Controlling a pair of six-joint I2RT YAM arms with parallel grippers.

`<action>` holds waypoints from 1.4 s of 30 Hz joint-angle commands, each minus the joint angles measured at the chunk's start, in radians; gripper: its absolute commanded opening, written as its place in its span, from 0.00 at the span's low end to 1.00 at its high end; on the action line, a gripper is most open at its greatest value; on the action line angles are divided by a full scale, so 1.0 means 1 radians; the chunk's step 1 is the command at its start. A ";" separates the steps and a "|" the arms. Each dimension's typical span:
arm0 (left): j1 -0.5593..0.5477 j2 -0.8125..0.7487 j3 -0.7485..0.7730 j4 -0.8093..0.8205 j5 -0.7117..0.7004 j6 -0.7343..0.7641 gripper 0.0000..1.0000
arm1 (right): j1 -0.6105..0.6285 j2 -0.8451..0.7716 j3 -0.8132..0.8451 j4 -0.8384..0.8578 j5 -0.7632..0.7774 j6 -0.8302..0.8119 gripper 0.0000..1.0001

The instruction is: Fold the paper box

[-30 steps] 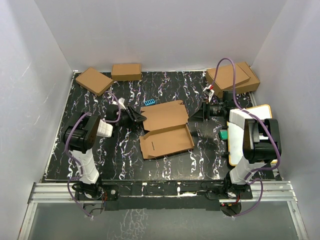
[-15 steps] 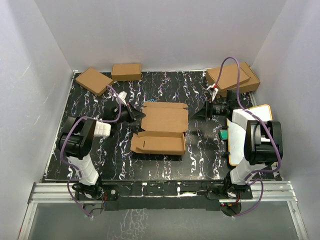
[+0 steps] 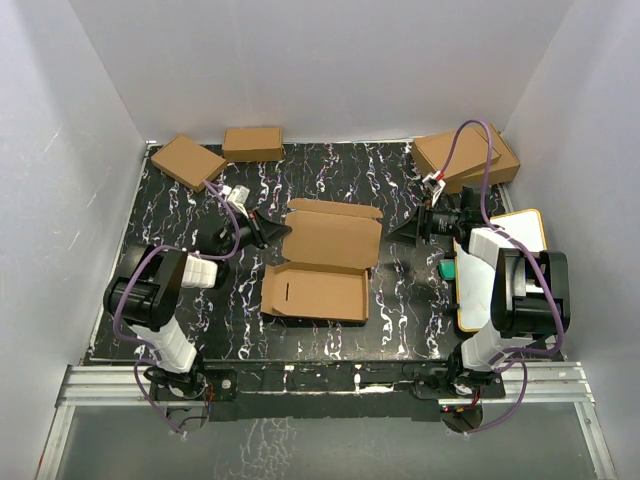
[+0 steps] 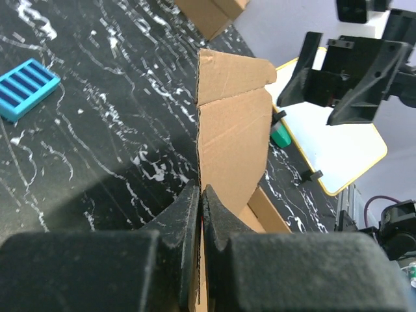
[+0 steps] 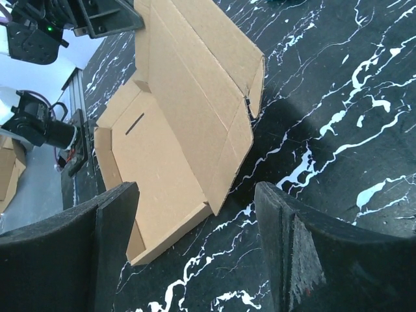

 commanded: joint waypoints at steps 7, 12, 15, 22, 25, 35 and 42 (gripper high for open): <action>-0.002 -0.063 -0.052 0.255 0.066 -0.052 0.00 | 0.023 0.030 -0.078 0.380 -0.083 0.197 0.77; -0.006 -0.058 -0.067 0.312 0.078 -0.081 0.00 | 0.043 0.068 -0.097 0.492 -0.042 0.284 0.76; -0.011 -0.057 -0.069 0.321 0.083 -0.082 0.00 | 0.045 0.098 -0.100 0.548 -0.030 0.317 0.75; -0.019 -0.039 -0.068 0.360 0.097 -0.096 0.00 | 0.070 0.138 -0.083 0.600 -0.007 0.336 0.72; -0.023 -0.034 -0.067 0.368 0.099 -0.096 0.00 | 0.079 0.147 -0.077 0.626 -0.011 0.347 0.72; -0.031 -0.026 -0.056 0.376 0.100 -0.110 0.00 | 0.127 0.190 -0.106 0.861 -0.076 0.501 0.41; -0.031 -0.062 -0.061 0.310 0.070 -0.078 0.00 | 0.127 0.163 -0.116 0.884 -0.090 0.497 0.17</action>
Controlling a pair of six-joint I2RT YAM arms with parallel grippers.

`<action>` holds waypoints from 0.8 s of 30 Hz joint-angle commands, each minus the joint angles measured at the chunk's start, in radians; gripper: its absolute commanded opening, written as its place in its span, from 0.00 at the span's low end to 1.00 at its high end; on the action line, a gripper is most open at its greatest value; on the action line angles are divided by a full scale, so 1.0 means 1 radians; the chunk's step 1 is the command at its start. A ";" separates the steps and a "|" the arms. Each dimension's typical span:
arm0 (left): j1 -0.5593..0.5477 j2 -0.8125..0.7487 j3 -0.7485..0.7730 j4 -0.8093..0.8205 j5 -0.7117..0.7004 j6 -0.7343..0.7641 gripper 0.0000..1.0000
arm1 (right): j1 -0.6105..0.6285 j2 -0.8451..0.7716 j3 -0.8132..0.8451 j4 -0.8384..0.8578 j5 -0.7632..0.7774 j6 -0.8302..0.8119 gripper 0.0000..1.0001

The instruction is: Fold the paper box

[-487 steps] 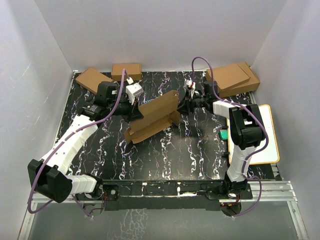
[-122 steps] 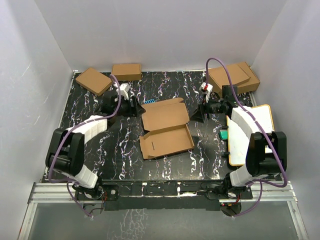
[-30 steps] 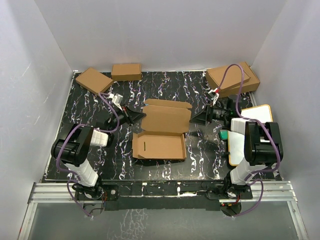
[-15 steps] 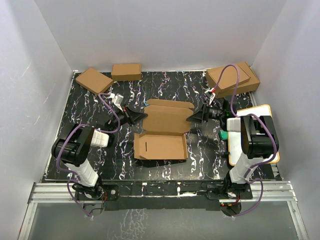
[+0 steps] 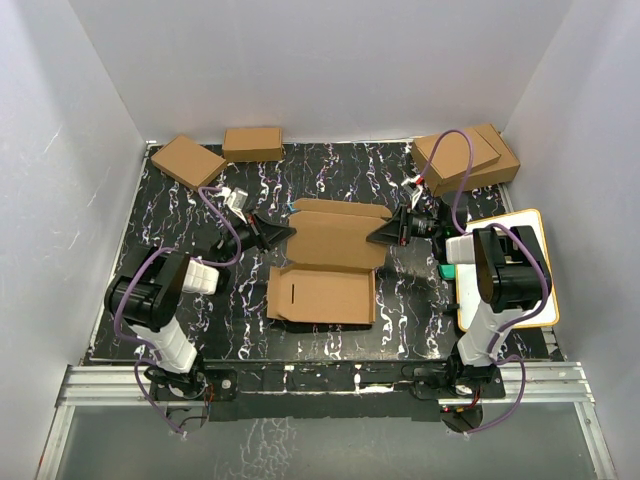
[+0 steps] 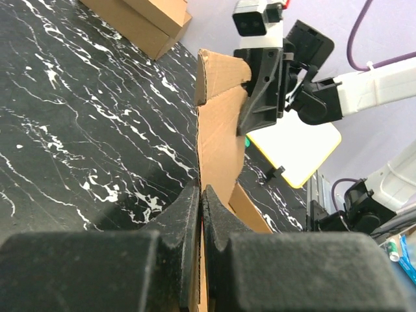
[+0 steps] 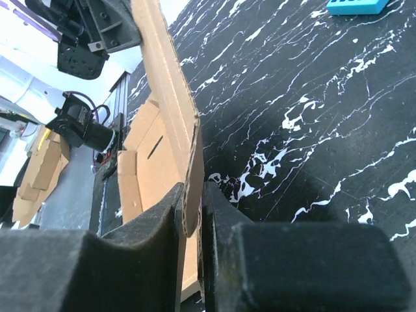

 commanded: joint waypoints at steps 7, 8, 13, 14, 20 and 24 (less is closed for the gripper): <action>-0.005 -0.194 -0.003 -0.332 -0.161 0.162 0.18 | -0.007 -0.080 -0.022 0.160 -0.096 -0.034 0.08; -0.005 -0.239 -0.005 -0.401 -0.189 0.191 0.24 | -0.009 -0.089 -0.025 0.159 -0.104 -0.043 0.08; 0.003 -0.435 0.004 -0.745 -0.332 0.272 0.51 | -0.012 -0.126 -0.031 0.145 -0.116 -0.082 0.08; 0.004 -0.467 0.011 -0.825 -0.355 0.284 0.52 | -0.012 -0.133 -0.031 0.133 -0.116 -0.090 0.08; 0.006 -0.588 0.039 -1.217 -0.453 0.266 0.50 | -0.013 -0.156 -0.024 0.068 -0.117 -0.147 0.08; 0.004 -0.634 0.004 -1.240 -0.415 0.211 0.31 | -0.013 -0.164 -0.026 0.063 -0.114 -0.153 0.08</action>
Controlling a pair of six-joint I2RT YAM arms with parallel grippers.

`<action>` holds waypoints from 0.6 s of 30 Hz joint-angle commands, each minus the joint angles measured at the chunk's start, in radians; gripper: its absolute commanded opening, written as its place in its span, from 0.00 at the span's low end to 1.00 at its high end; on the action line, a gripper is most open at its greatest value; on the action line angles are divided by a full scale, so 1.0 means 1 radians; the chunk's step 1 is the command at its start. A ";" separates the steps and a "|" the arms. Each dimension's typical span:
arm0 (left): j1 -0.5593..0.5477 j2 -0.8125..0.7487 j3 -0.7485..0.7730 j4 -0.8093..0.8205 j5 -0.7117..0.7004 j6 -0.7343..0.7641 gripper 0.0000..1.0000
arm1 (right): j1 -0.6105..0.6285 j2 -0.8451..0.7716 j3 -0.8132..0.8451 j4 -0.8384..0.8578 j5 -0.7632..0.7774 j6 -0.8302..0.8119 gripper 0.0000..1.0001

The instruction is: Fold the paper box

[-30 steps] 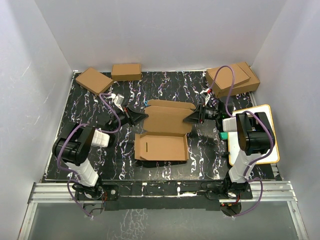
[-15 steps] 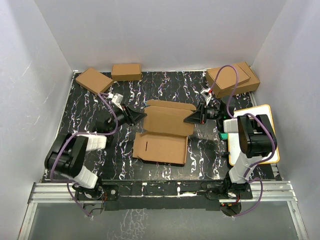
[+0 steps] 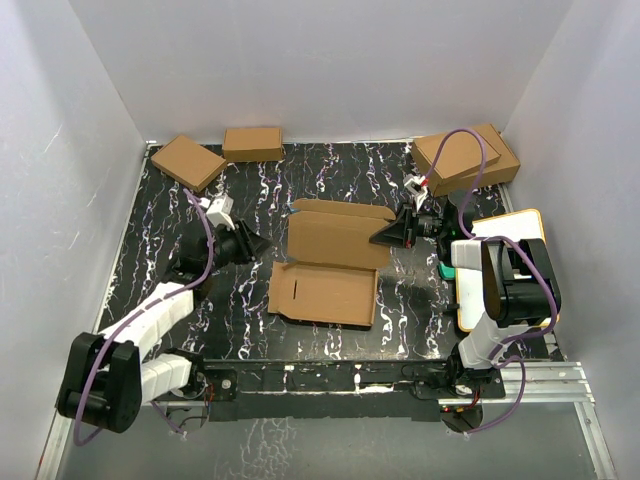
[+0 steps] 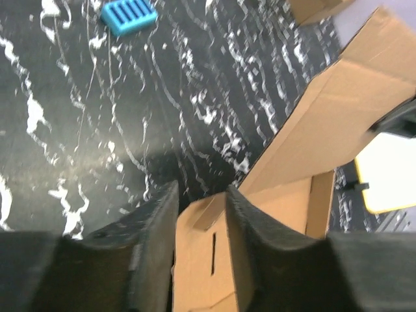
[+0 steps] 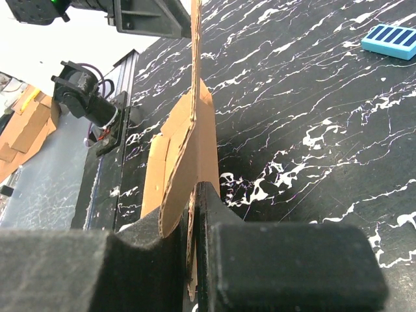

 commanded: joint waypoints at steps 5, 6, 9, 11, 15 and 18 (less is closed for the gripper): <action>-0.009 -0.063 -0.046 -0.051 0.057 -0.106 0.09 | -0.005 -0.049 0.005 0.026 -0.010 -0.070 0.08; -0.014 -0.056 -0.044 -0.050 0.056 -0.107 0.06 | -0.005 -0.048 0.005 0.026 -0.010 -0.071 0.08; -0.036 -0.017 -0.033 -0.040 0.057 -0.107 0.02 | -0.006 -0.049 0.005 0.021 -0.010 -0.072 0.08; -0.056 0.014 -0.027 -0.035 0.047 -0.104 0.01 | -0.006 -0.050 0.005 0.021 -0.010 -0.072 0.08; -0.086 0.073 -0.012 -0.026 0.003 -0.078 0.01 | -0.005 -0.052 0.006 0.017 -0.012 -0.073 0.08; -0.098 0.109 0.002 -0.027 -0.003 -0.064 0.00 | -0.005 -0.054 0.005 0.013 -0.012 -0.076 0.08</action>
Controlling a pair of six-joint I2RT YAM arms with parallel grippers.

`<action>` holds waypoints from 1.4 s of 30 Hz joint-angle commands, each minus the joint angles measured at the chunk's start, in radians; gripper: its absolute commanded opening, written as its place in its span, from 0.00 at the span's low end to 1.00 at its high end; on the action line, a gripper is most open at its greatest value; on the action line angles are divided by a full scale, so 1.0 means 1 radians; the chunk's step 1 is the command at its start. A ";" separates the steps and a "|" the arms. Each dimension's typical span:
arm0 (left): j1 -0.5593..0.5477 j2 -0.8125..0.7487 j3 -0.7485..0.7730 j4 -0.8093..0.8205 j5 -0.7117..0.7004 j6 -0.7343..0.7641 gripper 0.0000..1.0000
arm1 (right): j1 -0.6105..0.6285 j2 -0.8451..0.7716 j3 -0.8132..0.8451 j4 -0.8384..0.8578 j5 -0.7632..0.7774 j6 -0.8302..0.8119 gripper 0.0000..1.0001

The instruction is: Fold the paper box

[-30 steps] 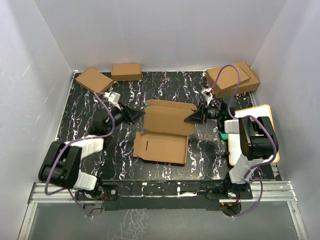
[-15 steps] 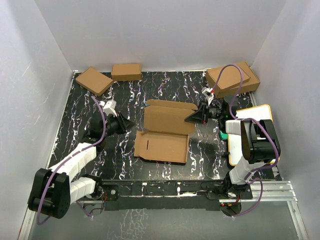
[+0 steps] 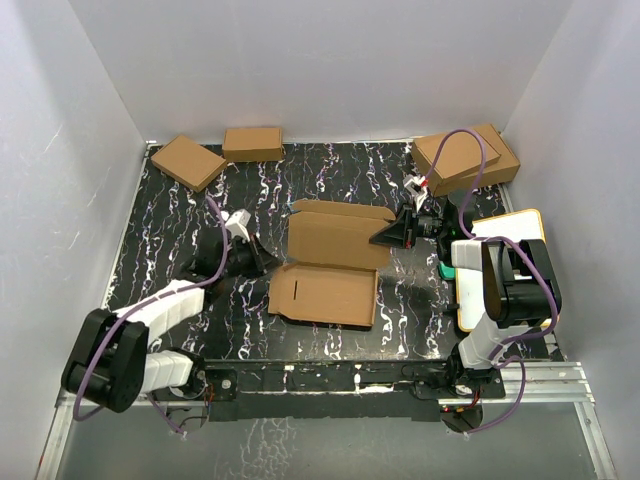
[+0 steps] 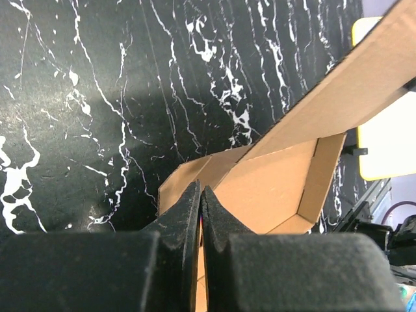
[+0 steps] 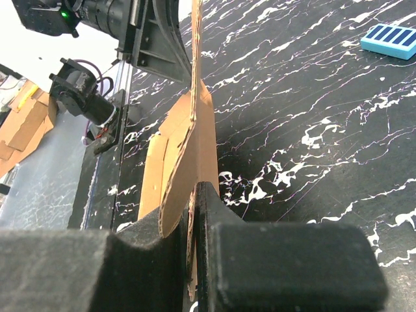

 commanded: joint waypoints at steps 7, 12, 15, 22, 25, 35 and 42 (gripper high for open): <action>-0.055 0.074 0.044 0.040 -0.020 0.034 0.00 | -0.005 -0.050 0.004 0.045 -0.013 -0.041 0.08; -0.078 0.085 0.053 0.050 -0.016 0.035 0.00 | -0.005 -0.051 0.003 0.043 -0.012 -0.040 0.08; -0.089 0.091 0.054 0.075 -0.011 0.019 0.01 | -0.005 -0.054 0.001 0.043 -0.009 -0.039 0.08; -0.111 0.124 0.043 0.157 -0.018 -0.033 0.02 | 0.002 -0.061 -0.006 0.043 -0.007 -0.037 0.08; -0.121 0.145 0.037 0.193 -0.020 -0.056 0.02 | 0.006 -0.062 -0.009 0.043 -0.002 -0.036 0.08; -0.168 0.148 0.001 0.261 -0.113 -0.109 0.02 | 0.014 -0.054 -0.014 0.043 0.007 -0.033 0.08; -0.238 0.139 -0.063 0.370 -0.270 -0.192 0.02 | 0.015 -0.055 -0.019 0.042 0.010 -0.031 0.08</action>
